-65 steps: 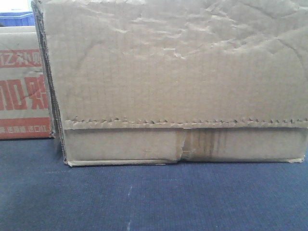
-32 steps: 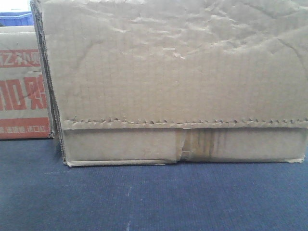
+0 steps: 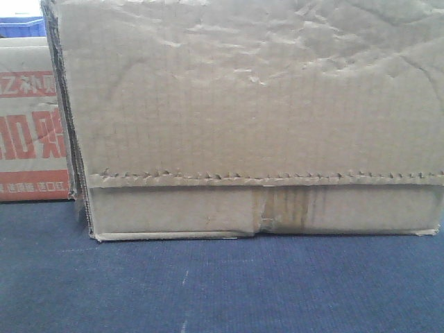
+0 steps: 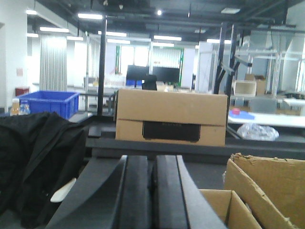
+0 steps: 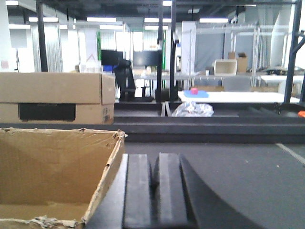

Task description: Stack two boxes on right shelf middle

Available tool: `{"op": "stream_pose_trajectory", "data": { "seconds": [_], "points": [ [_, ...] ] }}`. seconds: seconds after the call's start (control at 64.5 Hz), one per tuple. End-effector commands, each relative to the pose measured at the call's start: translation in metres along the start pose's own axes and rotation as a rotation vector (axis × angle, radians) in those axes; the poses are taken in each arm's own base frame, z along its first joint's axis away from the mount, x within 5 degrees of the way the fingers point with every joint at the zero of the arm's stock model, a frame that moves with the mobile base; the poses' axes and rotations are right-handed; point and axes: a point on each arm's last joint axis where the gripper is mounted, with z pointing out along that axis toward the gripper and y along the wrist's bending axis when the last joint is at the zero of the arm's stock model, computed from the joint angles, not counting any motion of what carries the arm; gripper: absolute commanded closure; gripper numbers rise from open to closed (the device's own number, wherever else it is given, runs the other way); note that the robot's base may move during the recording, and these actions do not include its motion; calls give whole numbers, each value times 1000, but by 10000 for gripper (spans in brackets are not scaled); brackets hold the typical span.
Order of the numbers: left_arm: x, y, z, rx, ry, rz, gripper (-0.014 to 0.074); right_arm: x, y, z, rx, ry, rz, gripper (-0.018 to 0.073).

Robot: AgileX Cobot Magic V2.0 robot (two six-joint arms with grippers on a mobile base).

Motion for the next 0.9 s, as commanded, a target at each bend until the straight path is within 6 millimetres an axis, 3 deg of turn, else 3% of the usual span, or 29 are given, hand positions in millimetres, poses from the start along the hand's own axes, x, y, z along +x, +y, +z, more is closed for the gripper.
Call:
{"op": "stream_pose_trajectory", "data": {
  "seconds": [0.0, 0.17, 0.232, 0.356, 0.48, 0.542, 0.651, 0.883],
  "points": [
    [-20, 0, 11, -11, 82, 2, 660, -18, 1, 11, -4, 99, -8, 711],
    [-36, -1, 46, -23, 254, 3, 373, -48, 1, 51, -8, 210, -6, 560],
    [-34, -1, 63, -26, 332, 2, 258, -52, 0, 71, -8, 265, -4, 442],
    [-22, -3, 85, -8, 419, 2, 130, -48, -2, 100, -3, 333, 1, 204],
    [-11, -7, 99, 24, 519, 6, 74, -38, -3, 116, -3, 390, 5, 37],
    [-7, -8, 110, 26, 599, 10, 59, -36, -3, 120, -2, 406, 6, 5],
    [-8, -10, 129, 18, 725, 9, 43, -35, -3, 121, -2, 409, 6, 0],
    [-20, -14, 198, 26, 913, 89, 43, -35, -2, 121, -12, 408, 6, 0]
  ]
}}
